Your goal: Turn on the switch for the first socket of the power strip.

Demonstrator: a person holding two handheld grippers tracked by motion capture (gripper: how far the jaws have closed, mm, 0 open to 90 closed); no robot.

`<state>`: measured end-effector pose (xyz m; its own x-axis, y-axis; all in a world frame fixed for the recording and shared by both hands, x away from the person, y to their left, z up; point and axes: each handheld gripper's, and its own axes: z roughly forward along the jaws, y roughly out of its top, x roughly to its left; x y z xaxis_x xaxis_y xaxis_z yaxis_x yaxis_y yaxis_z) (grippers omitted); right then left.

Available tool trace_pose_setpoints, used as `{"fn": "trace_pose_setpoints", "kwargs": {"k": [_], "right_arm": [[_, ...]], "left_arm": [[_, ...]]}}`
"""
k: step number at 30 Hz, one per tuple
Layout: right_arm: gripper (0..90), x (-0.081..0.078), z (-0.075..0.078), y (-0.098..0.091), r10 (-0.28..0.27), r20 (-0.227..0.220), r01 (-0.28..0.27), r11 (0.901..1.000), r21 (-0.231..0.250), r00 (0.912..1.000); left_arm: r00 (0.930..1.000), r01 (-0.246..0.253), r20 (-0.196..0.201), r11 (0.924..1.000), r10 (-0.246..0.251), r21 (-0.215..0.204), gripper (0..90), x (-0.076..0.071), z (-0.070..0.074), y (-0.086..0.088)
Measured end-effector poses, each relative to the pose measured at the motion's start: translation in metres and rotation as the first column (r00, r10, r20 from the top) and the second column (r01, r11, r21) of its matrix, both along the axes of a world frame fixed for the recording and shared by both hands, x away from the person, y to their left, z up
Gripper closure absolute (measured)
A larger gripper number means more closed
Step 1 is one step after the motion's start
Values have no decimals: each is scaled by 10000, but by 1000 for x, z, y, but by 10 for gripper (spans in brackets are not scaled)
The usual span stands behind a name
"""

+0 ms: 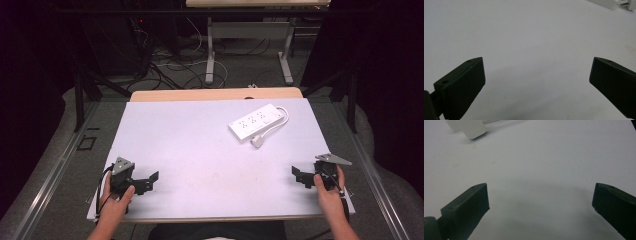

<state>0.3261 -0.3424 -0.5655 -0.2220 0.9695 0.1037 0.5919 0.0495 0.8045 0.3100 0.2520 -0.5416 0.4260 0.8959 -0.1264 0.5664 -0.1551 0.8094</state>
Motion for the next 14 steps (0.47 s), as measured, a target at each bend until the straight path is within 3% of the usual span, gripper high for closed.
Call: {"fn": "trace_pose_setpoints", "kwargs": {"k": [14], "right_arm": [[11, 0, 1, 3, 85, -33, -85, 10000, -9, 10000]], "left_arm": [[10000, -11, -9, 10000, 11, 52, 1, 0, 0, 1]]}}
